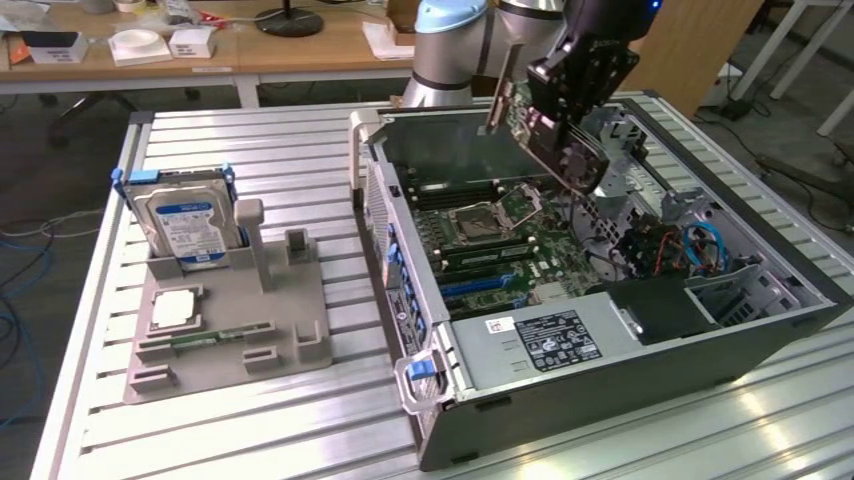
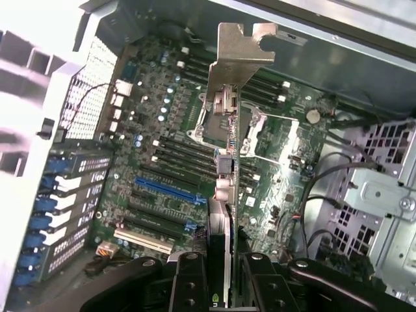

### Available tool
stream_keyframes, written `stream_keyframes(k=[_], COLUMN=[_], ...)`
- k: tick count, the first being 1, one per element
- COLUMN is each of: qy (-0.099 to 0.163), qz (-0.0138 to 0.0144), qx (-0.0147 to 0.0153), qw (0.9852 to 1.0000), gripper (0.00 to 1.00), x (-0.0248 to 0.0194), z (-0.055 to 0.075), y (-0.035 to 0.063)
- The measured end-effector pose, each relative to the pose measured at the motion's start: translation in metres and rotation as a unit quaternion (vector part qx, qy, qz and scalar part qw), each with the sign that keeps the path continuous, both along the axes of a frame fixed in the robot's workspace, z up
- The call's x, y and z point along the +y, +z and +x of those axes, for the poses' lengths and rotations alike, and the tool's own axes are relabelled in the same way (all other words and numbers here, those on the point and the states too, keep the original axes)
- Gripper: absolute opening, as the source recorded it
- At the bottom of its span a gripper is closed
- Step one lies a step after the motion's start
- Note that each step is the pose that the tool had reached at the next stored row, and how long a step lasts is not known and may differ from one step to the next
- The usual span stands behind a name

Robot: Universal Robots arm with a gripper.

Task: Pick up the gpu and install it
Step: 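Insert the gpu into the slot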

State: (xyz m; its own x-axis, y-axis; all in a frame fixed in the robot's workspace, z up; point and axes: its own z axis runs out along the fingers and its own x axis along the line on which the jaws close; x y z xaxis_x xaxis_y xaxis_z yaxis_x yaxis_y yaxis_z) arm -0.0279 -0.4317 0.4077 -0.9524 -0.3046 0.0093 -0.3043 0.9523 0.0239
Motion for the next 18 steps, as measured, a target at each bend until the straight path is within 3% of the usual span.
stream_keyframes(k=[4,8,12,18], qy=[0.030,0.064,0.094,0.137], qz=[0.0000,0.0000,0.0001,0.0000], qx=[0.0000,0.0000,0.0000,0.0000], qw=[0.9995,0.9979,0.9955,0.9906], gripper=[0.27,0.27,0.27,0.27], x=[0.0000,0.0000,-0.0001,-0.0003], z=[-0.0001,-0.0001,-0.0001,-0.0001], y=[-0.0004,-0.0009,-0.0012,-0.0015])
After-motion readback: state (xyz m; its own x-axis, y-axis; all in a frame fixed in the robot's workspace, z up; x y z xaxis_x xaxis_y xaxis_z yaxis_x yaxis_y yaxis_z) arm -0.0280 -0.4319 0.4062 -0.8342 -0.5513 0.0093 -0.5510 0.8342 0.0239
